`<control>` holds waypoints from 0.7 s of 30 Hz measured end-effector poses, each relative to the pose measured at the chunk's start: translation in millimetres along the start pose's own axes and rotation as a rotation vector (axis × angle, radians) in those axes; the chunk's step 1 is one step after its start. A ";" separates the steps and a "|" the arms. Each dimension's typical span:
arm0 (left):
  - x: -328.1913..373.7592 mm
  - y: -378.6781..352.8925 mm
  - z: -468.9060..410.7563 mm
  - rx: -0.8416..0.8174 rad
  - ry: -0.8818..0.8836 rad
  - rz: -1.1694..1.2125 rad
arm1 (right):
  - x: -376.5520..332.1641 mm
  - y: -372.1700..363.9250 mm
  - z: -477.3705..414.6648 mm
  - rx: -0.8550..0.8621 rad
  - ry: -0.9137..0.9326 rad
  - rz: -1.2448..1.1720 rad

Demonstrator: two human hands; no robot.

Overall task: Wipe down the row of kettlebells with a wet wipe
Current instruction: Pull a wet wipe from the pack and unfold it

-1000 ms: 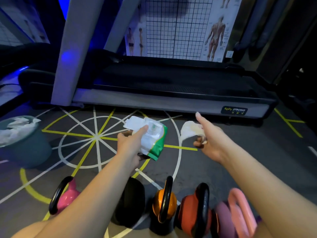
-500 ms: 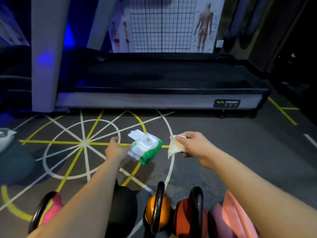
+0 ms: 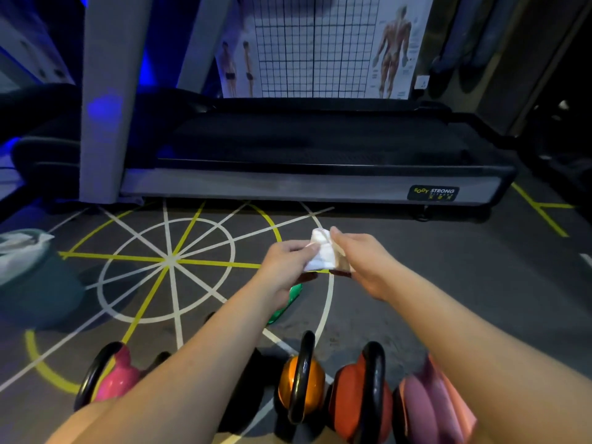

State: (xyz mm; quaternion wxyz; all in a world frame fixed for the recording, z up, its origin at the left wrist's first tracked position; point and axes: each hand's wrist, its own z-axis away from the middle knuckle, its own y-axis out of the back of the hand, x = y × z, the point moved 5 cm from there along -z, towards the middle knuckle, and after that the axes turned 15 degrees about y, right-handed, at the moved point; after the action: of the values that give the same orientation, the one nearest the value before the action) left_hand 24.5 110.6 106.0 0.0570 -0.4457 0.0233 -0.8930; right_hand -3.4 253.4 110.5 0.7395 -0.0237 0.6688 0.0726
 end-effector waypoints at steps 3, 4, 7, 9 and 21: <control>2.3 4.3 14.8 -0.017 0.079 0.156 | -6.8 3.4 8.6 0.030 0.035 0.038; 3.0 4.8 19.9 -0.033 0.082 0.155 | -13.4 3.2 14.3 0.016 0.073 0.040; 5.1 9.6 37.4 -0.001 0.040 0.063 | -29.1 2.3 28.3 -0.065 0.183 0.072; 6.7 17.5 48.6 0.060 -0.025 0.069 | -39.1 1.6 37.2 -0.122 0.257 0.101; 19.8 41.4 105.3 -0.093 -0.114 0.231 | -67.7 19.9 66.7 -0.044 0.291 -0.075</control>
State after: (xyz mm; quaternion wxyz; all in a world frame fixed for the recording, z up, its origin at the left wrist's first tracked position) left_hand 100.1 68.1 181.2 0.1400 -0.4923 0.1128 -0.8516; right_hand 53.2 276.8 185.9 0.6363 -0.0753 0.7658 0.0552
